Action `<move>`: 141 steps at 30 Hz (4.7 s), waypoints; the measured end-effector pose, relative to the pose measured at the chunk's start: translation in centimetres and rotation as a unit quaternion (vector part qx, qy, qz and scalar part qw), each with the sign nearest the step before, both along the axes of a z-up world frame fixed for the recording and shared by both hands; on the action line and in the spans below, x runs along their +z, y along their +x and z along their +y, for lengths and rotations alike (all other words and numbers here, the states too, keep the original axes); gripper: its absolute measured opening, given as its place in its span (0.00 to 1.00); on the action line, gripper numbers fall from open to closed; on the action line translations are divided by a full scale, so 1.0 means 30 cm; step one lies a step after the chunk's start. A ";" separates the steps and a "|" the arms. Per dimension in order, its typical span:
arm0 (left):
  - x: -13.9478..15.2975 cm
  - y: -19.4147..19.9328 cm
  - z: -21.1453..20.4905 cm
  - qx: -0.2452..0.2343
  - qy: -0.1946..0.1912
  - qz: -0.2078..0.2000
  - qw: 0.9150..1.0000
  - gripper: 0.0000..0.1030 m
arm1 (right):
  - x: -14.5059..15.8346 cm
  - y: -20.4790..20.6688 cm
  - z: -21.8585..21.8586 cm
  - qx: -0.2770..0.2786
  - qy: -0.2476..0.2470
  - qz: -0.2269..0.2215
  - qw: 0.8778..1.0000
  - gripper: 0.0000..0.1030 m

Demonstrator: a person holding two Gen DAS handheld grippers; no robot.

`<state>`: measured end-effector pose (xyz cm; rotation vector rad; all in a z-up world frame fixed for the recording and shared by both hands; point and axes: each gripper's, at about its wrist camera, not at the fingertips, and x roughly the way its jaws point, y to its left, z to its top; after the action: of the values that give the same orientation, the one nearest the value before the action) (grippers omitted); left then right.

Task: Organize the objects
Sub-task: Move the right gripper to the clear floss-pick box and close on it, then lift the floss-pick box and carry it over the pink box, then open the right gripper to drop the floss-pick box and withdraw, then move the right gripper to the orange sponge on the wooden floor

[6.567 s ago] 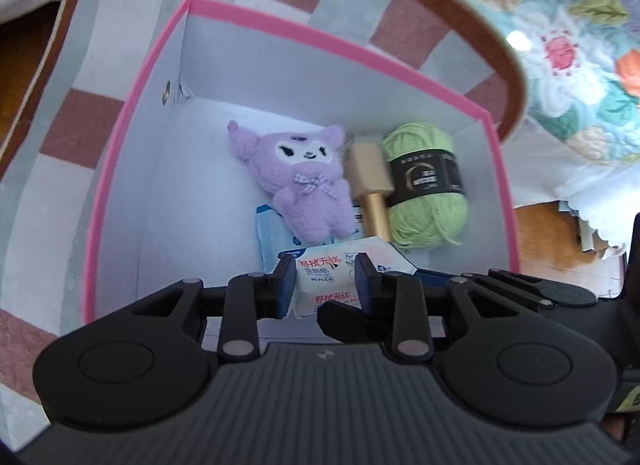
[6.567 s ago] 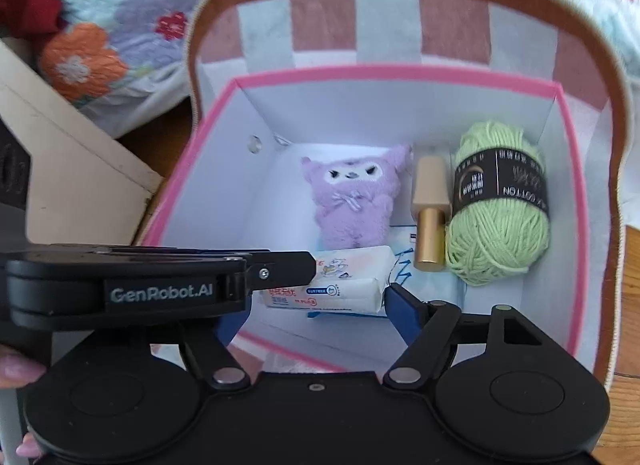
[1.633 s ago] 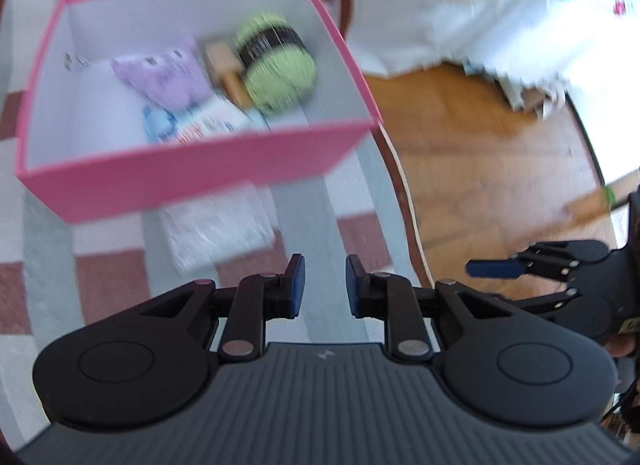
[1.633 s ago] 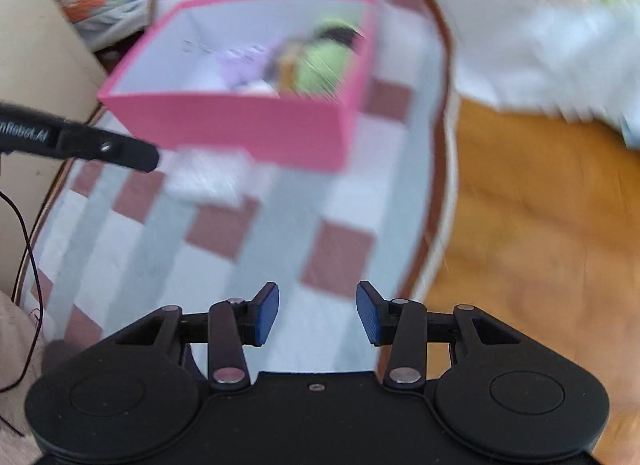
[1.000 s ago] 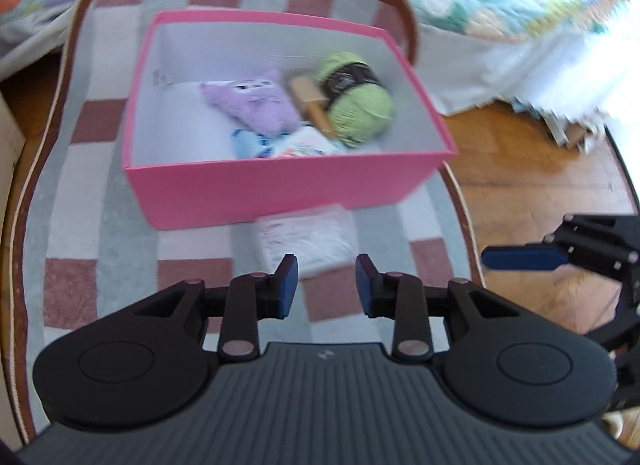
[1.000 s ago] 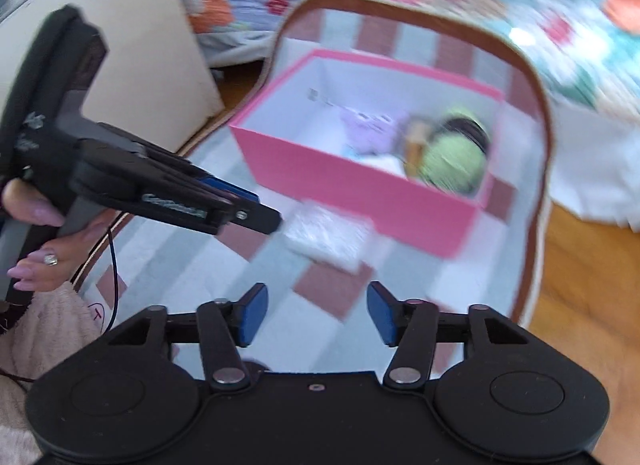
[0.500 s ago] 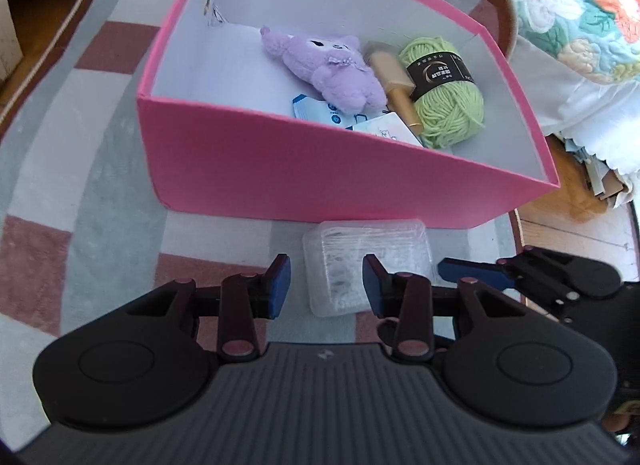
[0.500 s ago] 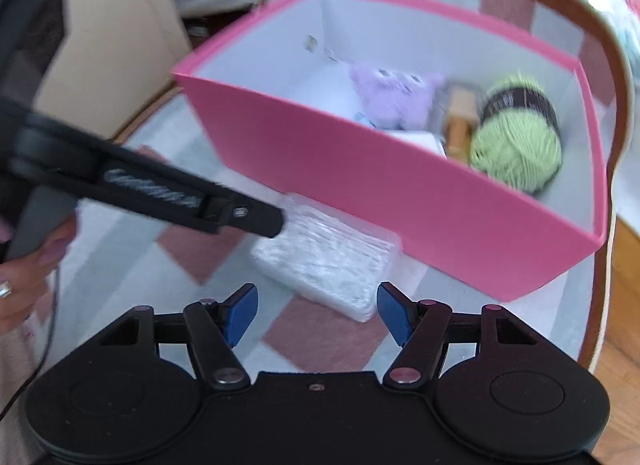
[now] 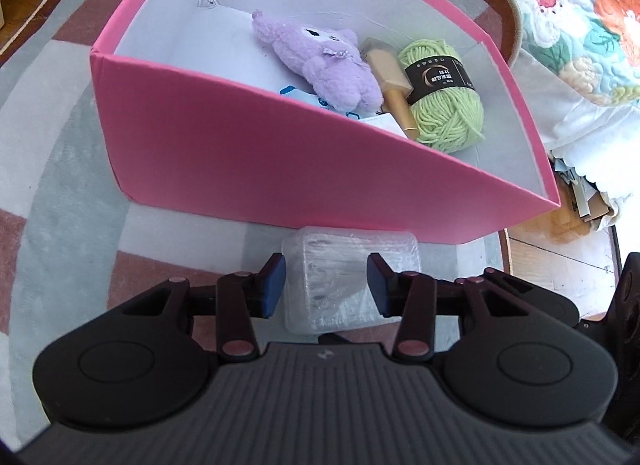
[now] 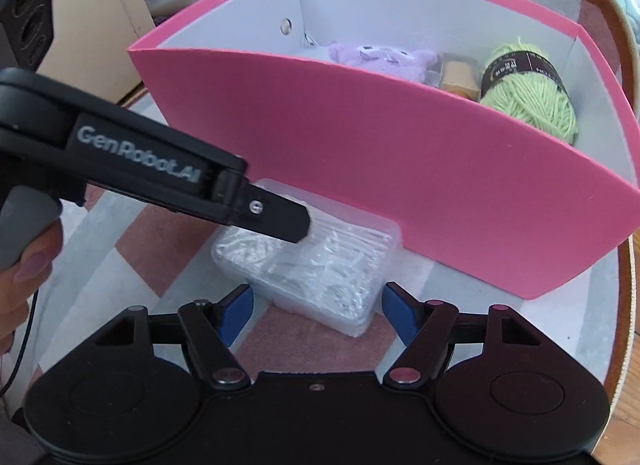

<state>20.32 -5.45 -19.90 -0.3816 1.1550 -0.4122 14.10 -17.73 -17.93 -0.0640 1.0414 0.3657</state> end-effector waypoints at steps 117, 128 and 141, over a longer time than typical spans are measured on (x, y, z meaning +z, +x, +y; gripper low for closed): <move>0.718 -0.569 -0.402 -0.254 0.146 -0.036 0.955 0.43 | 0.603 -0.553 -0.439 0.003 0.019 0.042 0.999 0.63; 0.552 -0.632 -0.515 -0.307 0.130 -0.003 0.943 0.39 | 0.414 -0.709 -0.508 0.005 -0.008 0.073 0.997 0.63; 0.428 -0.752 -0.748 -0.457 0.147 0.011 0.877 0.39 | 0.230 -0.905 -0.621 -0.021 -0.010 0.116 0.993 0.63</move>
<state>-2.24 -27.88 -7.07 0.4706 1.3515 -1.0360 -13.07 -36.35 -11.02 -0.0168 1.2750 0.3293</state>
